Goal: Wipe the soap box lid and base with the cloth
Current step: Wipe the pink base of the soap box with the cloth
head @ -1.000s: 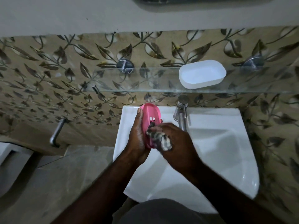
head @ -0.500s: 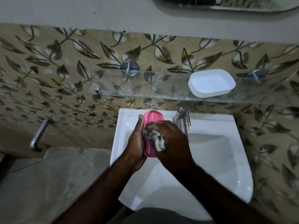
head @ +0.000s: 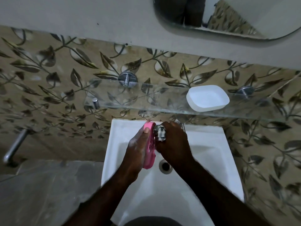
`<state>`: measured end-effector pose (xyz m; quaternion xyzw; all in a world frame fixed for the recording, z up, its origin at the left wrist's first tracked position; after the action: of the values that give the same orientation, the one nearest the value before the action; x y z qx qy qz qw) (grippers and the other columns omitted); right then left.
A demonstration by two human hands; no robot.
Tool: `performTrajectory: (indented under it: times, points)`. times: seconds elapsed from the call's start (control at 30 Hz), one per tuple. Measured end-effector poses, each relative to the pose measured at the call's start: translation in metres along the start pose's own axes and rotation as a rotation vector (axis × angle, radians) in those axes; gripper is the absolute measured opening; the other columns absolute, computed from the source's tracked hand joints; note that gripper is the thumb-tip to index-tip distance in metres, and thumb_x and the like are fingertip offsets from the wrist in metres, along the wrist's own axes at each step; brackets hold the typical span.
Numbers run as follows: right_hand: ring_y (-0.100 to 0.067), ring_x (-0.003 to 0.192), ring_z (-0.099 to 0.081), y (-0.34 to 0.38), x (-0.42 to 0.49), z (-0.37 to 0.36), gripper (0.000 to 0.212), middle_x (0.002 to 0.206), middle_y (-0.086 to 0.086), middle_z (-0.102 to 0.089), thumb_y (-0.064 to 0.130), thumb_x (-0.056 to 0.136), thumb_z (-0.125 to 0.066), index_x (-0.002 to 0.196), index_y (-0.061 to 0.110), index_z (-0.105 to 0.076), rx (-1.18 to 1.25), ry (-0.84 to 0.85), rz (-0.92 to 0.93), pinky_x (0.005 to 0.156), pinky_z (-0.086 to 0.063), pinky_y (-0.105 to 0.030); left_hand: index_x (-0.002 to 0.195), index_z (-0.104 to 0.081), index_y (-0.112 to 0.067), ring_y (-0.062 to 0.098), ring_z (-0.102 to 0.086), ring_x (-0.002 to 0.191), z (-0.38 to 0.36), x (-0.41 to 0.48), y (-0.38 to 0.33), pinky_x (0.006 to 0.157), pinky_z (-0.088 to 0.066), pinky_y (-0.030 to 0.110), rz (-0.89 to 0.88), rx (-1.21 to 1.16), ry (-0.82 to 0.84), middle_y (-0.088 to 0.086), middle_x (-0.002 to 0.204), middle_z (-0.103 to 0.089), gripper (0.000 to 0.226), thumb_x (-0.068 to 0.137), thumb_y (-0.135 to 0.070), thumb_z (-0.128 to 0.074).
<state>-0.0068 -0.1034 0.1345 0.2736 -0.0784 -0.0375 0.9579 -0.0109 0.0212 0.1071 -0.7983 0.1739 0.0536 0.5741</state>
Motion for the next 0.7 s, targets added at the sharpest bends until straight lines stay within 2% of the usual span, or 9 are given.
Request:
performTrajectory:
  times: [0.1,0.2,0.27,0.33,0.4,0.43,0.53,0.63,0.7]
  points:
    - [-0.025,0.068,-0.061,-0.002,-0.003,0.001,0.014,0.07,-0.001,-0.061,0.025,0.056,-0.057,0.062,0.021,-0.045,0.018,0.134,-0.076,0.058,-0.045,-0.033,0.131,-0.058,-0.021,0.024,-0.066,0.095,-0.004,0.001,0.0,0.091,-0.052,0.044,-0.026,-0.001,0.027,0.007,0.107,-0.072,0.053,0.086,-0.048,-0.053]
    - [-0.026,0.064,-0.068,-0.004,-0.013,0.002,0.008,0.065,-0.006,-0.066,0.012,0.063,-0.065,0.065,0.013,-0.057,0.019,0.23,-0.08,0.06,-0.056,-0.038,0.127,-0.06,-0.015,0.023,-0.068,0.083,-0.005,0.003,-0.003,0.078,-0.054,0.038,-0.008,-0.037,0.038,0.006,0.09,-0.073,0.055,0.086,-0.05,-0.052]
    - [-0.027,0.062,-0.069,-0.003,-0.021,0.001,0.006,0.067,-0.009,-0.068,0.007,0.067,-0.066,0.069,0.009,-0.061,0.022,0.329,-0.048,0.058,-0.058,-0.04,0.124,-0.061,-0.015,0.021,-0.068,0.08,-0.004,0.004,-0.004,0.07,-0.055,0.031,0.004,-0.02,0.038,0.006,0.087,-0.072,0.054,0.086,-0.053,-0.052]
    - [-0.023,0.057,-0.069,0.001,-0.031,0.001,0.012,0.064,-0.005,-0.067,0.004,0.066,-0.067,0.067,0.013,-0.061,0.06,0.434,-0.043,0.051,-0.057,-0.03,0.127,-0.059,-0.018,0.02,-0.068,0.082,-0.004,0.006,-0.007,0.06,-0.054,0.022,0.008,0.005,0.033,0.009,0.096,-0.072,0.056,0.084,-0.051,-0.048]
    - [-0.016,0.051,-0.065,0.004,-0.038,0.003,0.024,0.061,0.0,-0.061,0.0,0.065,-0.068,0.062,0.019,-0.053,0.11,0.453,-0.049,0.043,-0.046,-0.017,0.13,-0.057,-0.017,0.022,-0.067,0.082,-0.004,0.005,-0.01,0.054,-0.052,0.021,0.024,0.01,0.029,0.014,0.103,-0.071,0.059,0.083,-0.051,-0.046]
    - [-0.016,0.048,-0.064,0.005,-0.04,0.005,0.026,0.06,0.002,-0.058,-0.002,0.064,-0.068,0.061,0.017,-0.051,0.159,0.462,-0.066,0.041,-0.045,-0.017,0.13,-0.057,-0.016,0.023,-0.068,0.083,-0.004,0.006,-0.011,0.056,-0.054,0.024,0.041,-0.01,0.014,0.016,0.105,-0.071,0.059,0.084,-0.05,-0.047]
    - [-0.024,0.046,-0.065,0.002,-0.039,0.005,0.021,0.052,-0.001,-0.055,-0.007,0.061,-0.063,0.059,0.008,-0.048,0.279,0.527,-0.082,0.042,-0.052,-0.03,0.127,-0.058,-0.011,0.031,-0.066,0.089,0.0,0.007,-0.01,0.073,-0.056,0.036,0.104,-0.082,-0.059,0.019,0.105,-0.071,0.051,0.092,-0.047,-0.049]
    - [-0.031,0.052,-0.064,0.003,-0.038,0.005,0.013,0.056,-0.01,-0.056,-0.001,0.067,-0.061,0.063,0.003,-0.049,0.342,0.516,-0.039,0.051,-0.056,-0.043,0.123,-0.061,-0.014,0.036,-0.067,0.099,0.001,0.007,-0.007,0.088,-0.055,0.044,0.152,-0.098,-0.095,0.018,0.107,-0.072,0.052,0.091,-0.052,-0.049]
    - [-0.033,0.062,-0.065,0.007,-0.037,0.006,0.013,0.063,-0.013,-0.06,0.005,0.072,-0.064,0.066,0.007,-0.053,0.326,0.497,0.031,0.058,-0.057,-0.043,0.119,-0.063,-0.013,0.036,-0.067,0.1,0.001,0.006,-0.008,0.093,-0.052,0.048,0.152,-0.119,-0.113,0.019,0.106,-0.072,0.057,0.086,-0.057,-0.05]
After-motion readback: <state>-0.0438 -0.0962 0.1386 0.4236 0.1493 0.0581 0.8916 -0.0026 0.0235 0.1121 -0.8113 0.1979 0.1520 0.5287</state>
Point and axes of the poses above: each hand's wrist, its own x-axis towards the middle knuckle, its own z-axis out of the back of the hand, y = z × x, the point moved 1 cm from there along x, towards the middle knuckle
